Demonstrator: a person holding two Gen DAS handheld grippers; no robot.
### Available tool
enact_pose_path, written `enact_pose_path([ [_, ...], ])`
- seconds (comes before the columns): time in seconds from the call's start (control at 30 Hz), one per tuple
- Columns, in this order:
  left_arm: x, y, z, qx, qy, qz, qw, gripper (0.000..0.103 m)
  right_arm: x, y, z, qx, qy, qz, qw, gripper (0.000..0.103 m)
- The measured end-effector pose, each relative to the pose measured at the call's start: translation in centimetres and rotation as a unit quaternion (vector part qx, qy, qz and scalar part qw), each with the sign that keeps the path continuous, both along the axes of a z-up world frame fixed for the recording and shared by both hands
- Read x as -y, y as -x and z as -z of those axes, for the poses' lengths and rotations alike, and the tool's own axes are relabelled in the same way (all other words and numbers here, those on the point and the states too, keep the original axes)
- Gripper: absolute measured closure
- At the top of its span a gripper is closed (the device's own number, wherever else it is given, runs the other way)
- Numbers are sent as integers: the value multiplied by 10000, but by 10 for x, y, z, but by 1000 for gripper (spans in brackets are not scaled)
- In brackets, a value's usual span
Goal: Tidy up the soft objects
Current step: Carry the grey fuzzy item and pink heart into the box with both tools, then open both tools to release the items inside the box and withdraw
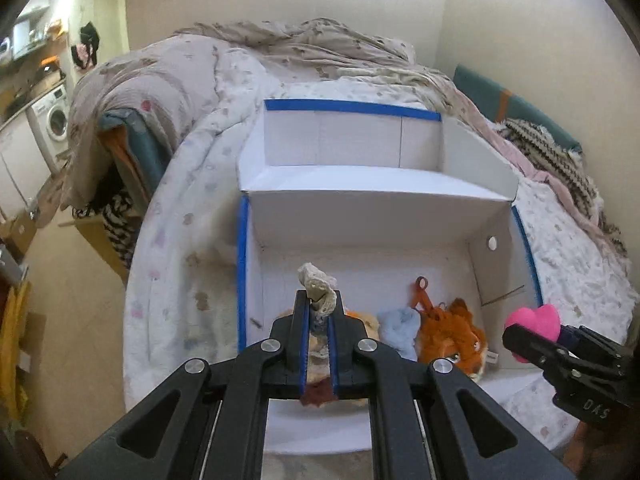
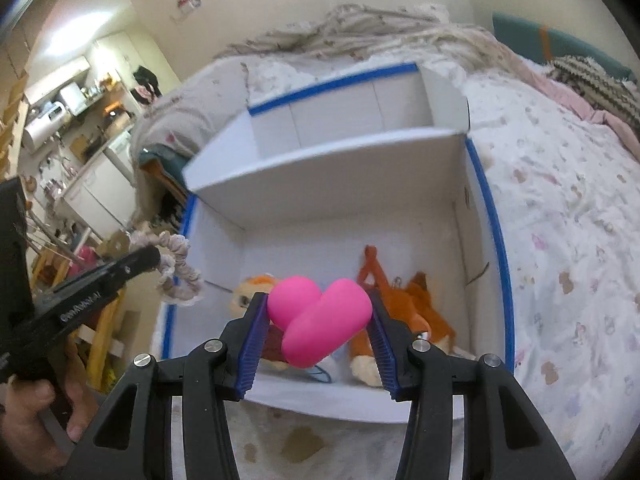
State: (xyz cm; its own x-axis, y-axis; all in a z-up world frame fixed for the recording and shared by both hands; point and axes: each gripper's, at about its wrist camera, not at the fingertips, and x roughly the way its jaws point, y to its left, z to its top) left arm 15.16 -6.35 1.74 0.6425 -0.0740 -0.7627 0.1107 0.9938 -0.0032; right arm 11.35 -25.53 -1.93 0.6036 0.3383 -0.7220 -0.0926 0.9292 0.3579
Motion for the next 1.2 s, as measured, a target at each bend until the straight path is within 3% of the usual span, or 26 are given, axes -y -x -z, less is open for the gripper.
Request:
enact_pose_path([
  [0.1,11,-7,16,-28,-235,110,9997,96,5,-9,18,-106,-61,23,9999,52],
  [0.3,22,-18,39,-274,-222,109,9993,96,13,-18,46,-94,-413,-150,9990,52],
  [0.6,38,-27,61,-275,-602,156,9977,95,15,-27,66,-292,-9,57,9996,52],
  [1.0,40,-27,75,-306,-879,4,9957,95,21,-25,64,-244,-168,184,9994,51],
  [1.1,42,-26,76,-319,-1017,37,9943,92,23,-25,61,-199,-189,207,9994,51],
  [1.2,41,-26,77,-418,-1024,-86,9938,75,24,-25,61,-191,-115,239,9995,47],
])
